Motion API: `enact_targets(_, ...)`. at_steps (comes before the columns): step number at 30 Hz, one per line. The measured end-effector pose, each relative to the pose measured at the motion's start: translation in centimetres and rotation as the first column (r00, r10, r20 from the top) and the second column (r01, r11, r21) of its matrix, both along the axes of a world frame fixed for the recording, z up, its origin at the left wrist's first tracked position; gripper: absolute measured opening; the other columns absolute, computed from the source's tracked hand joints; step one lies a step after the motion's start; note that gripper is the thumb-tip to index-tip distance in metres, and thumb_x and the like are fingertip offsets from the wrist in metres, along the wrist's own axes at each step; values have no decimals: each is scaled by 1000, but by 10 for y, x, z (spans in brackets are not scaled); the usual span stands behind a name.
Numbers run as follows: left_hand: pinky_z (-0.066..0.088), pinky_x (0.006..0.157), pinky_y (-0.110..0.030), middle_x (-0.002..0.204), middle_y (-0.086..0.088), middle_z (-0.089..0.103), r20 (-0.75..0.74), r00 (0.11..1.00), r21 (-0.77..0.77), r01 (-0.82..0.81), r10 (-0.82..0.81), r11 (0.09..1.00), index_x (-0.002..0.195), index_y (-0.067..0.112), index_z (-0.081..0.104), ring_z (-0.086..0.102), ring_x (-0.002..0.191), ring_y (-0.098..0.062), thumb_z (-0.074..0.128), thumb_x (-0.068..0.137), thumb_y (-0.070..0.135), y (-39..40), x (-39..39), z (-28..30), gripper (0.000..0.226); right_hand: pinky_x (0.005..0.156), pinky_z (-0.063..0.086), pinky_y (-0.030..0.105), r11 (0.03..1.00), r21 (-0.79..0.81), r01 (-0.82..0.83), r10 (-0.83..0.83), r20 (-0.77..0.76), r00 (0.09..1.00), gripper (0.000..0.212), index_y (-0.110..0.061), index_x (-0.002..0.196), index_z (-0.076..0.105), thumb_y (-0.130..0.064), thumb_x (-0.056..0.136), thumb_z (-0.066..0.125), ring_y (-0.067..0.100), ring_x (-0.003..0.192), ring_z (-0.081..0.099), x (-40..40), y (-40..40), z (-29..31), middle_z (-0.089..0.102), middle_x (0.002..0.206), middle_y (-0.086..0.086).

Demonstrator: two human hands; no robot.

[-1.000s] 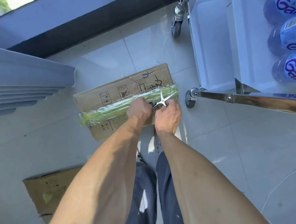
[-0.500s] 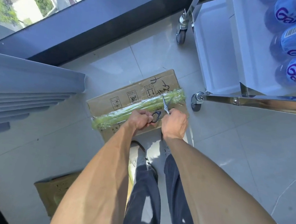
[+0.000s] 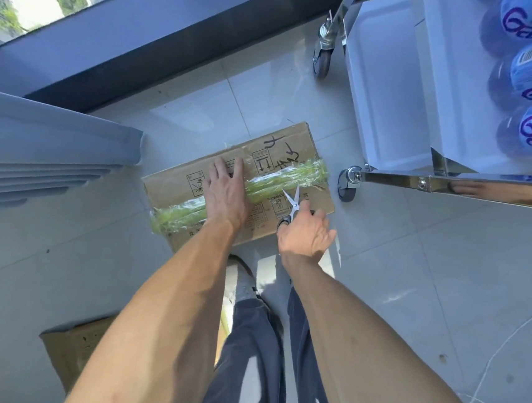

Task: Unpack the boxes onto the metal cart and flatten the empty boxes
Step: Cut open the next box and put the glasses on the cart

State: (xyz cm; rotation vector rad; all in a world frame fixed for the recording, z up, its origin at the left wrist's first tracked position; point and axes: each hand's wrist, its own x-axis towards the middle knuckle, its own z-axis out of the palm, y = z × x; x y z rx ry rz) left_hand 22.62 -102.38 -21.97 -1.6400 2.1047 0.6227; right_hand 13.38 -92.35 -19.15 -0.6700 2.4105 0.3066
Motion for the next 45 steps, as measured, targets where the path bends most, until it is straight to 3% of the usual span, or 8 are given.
enact_targets(8,24,117,-57,160,-29,0,53,948,-25,316,-315,948,154,30,-5,11,148,-45,71,76,3,-23,-16,-33,112,83,34,36,998,-59,18,-19,-17,1000,44,-21,126,47,-24,86,64,23,101,52,2,6,-29,54,110,9)
enact_targets(17,43,108,-51,146,-35,27,-38,985,116,170,-166,979,141,18,18,27,138,-51,75,69,21,-20,-38,-11,92,77,35,39,977,-203,-69,38,-152,988,42,-18,108,59,-12,69,72,27,87,49,-13,21,-1,53,95,9)
enact_targets(23,50,98,-49,137,-30,38,-34,989,89,146,-144,985,127,17,31,40,126,-48,60,77,25,-23,-38,-9,58,82,28,37,983,-131,130,-147,-133,980,32,-22,113,55,-29,84,65,22,100,47,-19,13,8,51,105,6)
enact_targets(28,52,89,-45,125,-21,44,-45,986,121,163,-158,979,126,15,37,44,117,-41,49,75,16,-27,-34,4,53,78,25,37,946,-290,145,-195,-150,969,35,-20,112,58,-26,80,69,24,99,48,-27,-16,7,53,104,7)
enact_targets(32,45,77,-39,112,-14,52,-86,989,150,129,-117,980,131,16,45,48,97,-30,44,74,14,-39,-36,21,57,77,21,35,949,-282,142,-191,-154,969,35,-21,115,56,-25,81,66,23,101,48,-35,-28,14,53,105,6)
enact_targets(37,55,82,-40,107,-17,70,-130,991,145,3,16,989,125,13,63,63,90,-36,42,72,5,-57,-38,44,57,77,25,35,910,-192,368,-390,-95,916,28,-21,109,60,-16,82,65,25,101,54,-43,-27,26,59,104,8)
enact_targets(41,44,62,-33,72,-10,61,-111,994,151,26,-9,988,98,11,65,56,71,-33,42,74,3,-56,-44,51,35,76,23,35,974,-135,183,-201,-133,970,33,-21,111,57,-17,80,65,22,97,52,-49,-23,31,55,101,5)
enact_targets(45,41,70,-29,102,-4,56,-160,987,190,9,21,982,112,13,58,51,83,-21,49,79,-1,-40,-42,46,37,81,32,36,992,-100,70,-77,-73,994,35,-21,116,56,-20,82,63,22,99,53,-46,-22,35,56,102,6)
